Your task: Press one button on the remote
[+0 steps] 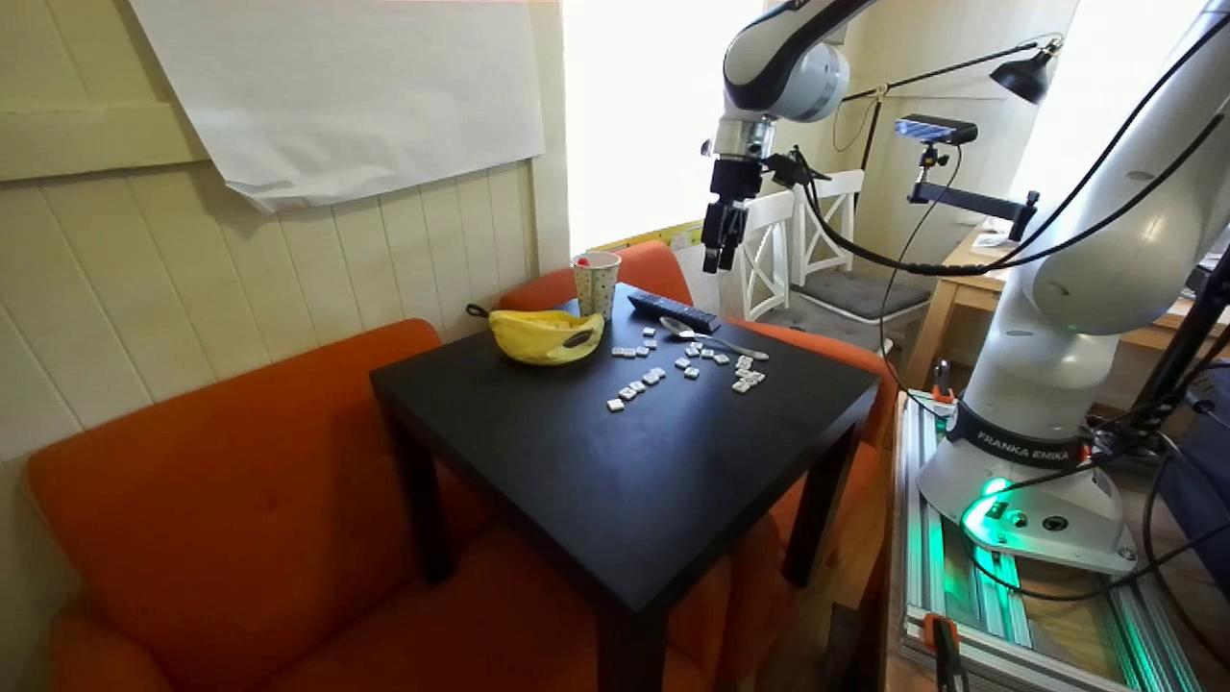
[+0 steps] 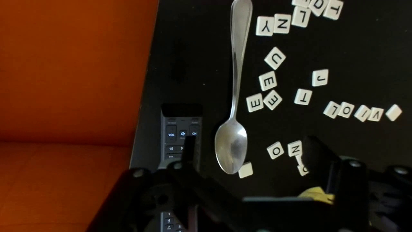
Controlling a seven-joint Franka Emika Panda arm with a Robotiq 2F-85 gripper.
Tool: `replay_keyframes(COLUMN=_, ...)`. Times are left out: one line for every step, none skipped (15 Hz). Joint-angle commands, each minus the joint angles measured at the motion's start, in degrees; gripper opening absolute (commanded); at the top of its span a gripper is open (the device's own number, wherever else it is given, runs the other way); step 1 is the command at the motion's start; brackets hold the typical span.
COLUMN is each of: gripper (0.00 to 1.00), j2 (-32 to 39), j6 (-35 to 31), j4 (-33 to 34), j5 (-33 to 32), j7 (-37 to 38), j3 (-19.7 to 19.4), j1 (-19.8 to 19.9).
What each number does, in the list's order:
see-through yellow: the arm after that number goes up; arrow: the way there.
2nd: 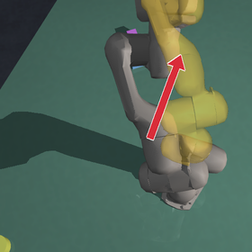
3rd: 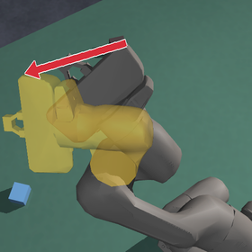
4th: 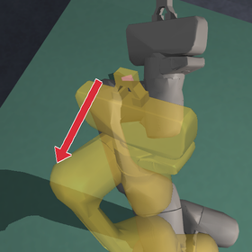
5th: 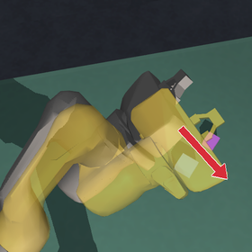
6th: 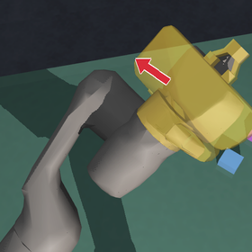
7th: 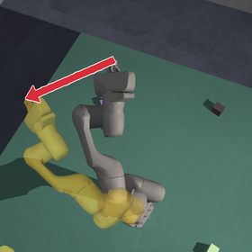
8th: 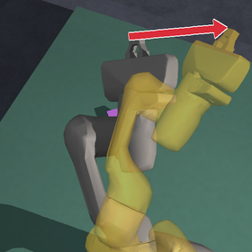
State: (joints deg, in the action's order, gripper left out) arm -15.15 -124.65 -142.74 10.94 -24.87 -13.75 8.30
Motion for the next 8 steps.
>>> replay_keyframes(gripper=0.93, j2=-0.8, j6=0.1, j4=-0.3, j5=0.5, j7=-1.1, j3=-0.8, j1=-0.3)
replay_keyframes(gripper=0.99, j2=-1.5, j6=0.1, j4=-0.7, j5=0.8, j7=-1.7, j3=-1.1, j1=-0.3)
replay_keyframes(gripper=1.00, j2=-1.9, j6=0.1, j4=-1.0, j5=0.8, j7=-2.0, j3=-1.2, j1=-0.4)
replay_keyframes(gripper=1.00, j2=-2.1, j6=0.1, j4=-1.1, j5=0.9, j7=-2.1, j3=-1.2, j1=-0.4)
replay_keyframes(gripper=1.00, j2=-2.2, j6=0.1, j4=-1.2, j5=0.9, j7=-2.1, j3=-1.2, j1=-0.5)
replay_keyframes(gripper=1.00, j2=-2.2, j6=0.1, j4=-1.2, j5=0.9, j7=-2.1, j3=-1.2, j1=-0.5)
replay_keyframes(gripper=1.00, j2=-2.2, j6=0.1, j4=-1.2, j5=0.9, j7=-2.1, j3=-1.2, j1=-0.5)
replay_keyframes(gripper=1.00, j2=-2.2, j6=0.1, j4=-1.2, j5=0.9, j7=-2.1, j3=-1.2, j1=-0.5)
